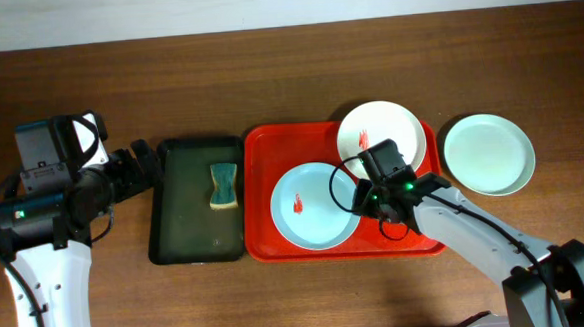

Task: Clean dirty plates on tray and stack at the side
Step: 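Drag the light-blue plate left toward the red tray's center with the right gripper, then hold the light-blue plate with the right gripper while moving the left arm to the sponge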

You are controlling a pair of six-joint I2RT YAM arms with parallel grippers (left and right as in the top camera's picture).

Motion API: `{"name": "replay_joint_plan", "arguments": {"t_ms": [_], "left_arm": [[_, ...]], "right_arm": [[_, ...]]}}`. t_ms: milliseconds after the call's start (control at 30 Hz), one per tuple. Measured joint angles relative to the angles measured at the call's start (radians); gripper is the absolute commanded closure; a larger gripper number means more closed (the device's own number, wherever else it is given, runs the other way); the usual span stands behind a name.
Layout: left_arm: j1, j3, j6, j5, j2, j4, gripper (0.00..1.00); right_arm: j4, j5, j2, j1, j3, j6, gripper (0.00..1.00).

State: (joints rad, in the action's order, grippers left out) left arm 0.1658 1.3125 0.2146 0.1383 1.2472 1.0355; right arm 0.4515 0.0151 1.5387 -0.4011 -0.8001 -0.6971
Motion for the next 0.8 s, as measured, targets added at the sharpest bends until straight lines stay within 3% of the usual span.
{"name": "replay_joint_plan", "arguments": {"t_ms": [100,133,200,800], "left_arm": [[0.000,0.000,0.000,0.000,0.000,0.000,0.01],[0.000,0.000,0.000,0.000,0.000,0.000,0.01],[0.000,0.000,0.000,0.000,0.000,0.000,0.01],[0.000,0.000,0.000,0.000,0.000,-0.011,0.01]], "right_arm": [[-0.068,-0.019,0.024,0.000,0.000,0.045,0.62],[-0.073,-0.019,0.048,0.000,0.000,0.067,0.70],[-0.086,-0.022,0.091,0.000,0.000,0.109,0.96],[-0.074,0.081,0.094,-0.001,0.000,0.042,0.96]]}}
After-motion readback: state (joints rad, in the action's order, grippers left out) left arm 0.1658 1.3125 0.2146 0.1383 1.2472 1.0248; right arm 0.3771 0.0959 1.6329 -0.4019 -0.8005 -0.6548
